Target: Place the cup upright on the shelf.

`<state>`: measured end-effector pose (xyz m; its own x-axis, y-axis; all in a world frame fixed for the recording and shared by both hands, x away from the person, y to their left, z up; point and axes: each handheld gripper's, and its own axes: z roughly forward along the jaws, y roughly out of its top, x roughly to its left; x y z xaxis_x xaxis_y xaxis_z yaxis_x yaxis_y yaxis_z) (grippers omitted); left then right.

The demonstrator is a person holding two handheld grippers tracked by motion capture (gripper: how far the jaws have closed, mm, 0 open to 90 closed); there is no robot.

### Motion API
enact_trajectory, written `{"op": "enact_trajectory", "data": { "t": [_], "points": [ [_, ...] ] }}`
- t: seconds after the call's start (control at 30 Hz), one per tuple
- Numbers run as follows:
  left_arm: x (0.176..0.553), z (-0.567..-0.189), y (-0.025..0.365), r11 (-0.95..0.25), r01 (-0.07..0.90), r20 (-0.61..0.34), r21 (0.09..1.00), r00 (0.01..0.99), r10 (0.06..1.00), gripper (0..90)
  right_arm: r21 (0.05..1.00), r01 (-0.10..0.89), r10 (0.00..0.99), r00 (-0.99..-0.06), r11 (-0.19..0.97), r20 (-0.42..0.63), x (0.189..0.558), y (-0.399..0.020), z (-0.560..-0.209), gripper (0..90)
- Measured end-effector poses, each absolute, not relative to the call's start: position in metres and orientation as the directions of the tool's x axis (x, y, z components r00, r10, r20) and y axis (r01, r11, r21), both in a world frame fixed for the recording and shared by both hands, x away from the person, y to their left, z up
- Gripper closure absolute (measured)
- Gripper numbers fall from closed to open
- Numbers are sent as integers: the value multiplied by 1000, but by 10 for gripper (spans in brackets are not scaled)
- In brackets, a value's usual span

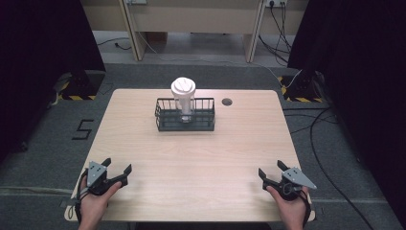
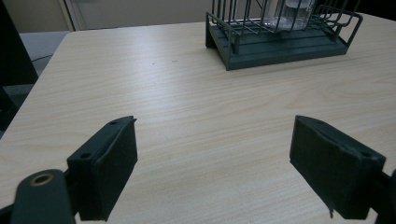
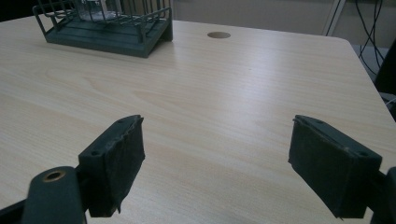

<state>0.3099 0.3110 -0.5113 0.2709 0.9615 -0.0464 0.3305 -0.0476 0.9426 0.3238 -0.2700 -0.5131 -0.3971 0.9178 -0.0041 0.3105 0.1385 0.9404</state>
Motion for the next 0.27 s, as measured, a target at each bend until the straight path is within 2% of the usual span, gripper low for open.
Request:
{"op": "enact_trajectory", "data": {
  "t": [0.27],
  "points": [
    [311,-512,307,-51,319,-53,946,308,950,147,939,312,918,-396,146,-11,324,-270,-513,188]
  ]
}}
